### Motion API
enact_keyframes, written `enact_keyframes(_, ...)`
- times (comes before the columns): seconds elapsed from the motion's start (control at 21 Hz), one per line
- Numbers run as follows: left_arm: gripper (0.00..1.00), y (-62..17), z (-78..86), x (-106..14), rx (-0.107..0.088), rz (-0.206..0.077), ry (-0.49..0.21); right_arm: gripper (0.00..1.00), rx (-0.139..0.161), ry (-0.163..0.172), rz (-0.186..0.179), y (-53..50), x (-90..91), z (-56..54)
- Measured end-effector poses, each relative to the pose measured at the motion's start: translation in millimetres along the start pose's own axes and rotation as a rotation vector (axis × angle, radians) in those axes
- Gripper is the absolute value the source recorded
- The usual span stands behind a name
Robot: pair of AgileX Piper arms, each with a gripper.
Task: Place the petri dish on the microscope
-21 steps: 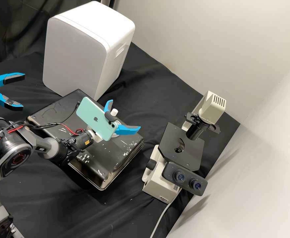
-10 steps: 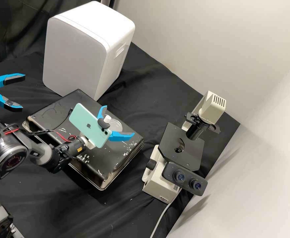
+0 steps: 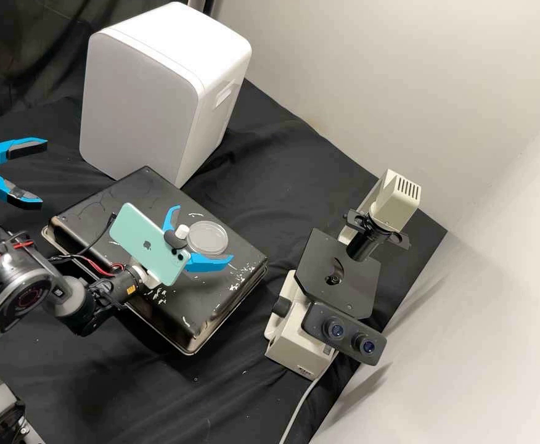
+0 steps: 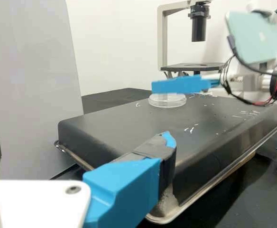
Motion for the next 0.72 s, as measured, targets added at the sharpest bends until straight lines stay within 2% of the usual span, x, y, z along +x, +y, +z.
enact_keyframes(0.19, 1.0, -0.6, 1.2, 0.1, 0.006, -0.005, -0.013, 1.0, -0.002, -0.038, -0.047, -11.9, 3.4, 9.6)
enact_keyframes(0.29, 1.0, -1.2, 2.3, 0.2, 0.011, -0.01, -0.026, 1.0, -0.003, -0.044, -0.062, -15.9, 4.0, 11.0)
enact_keyframes(0.62, 1.0, -1.3, 2.4, 0.1, 0.015, -0.011, -0.032, 1.0, -0.006, -0.054, -0.07, -23.6, 17.9, 14.4)
enact_keyframes(0.72, 1.0, -1.3, 2.6, 0.1, 0.018, -0.013, -0.037, 1.0, -0.021, -0.057, -0.07, -24.6, 21.6, 15.6)
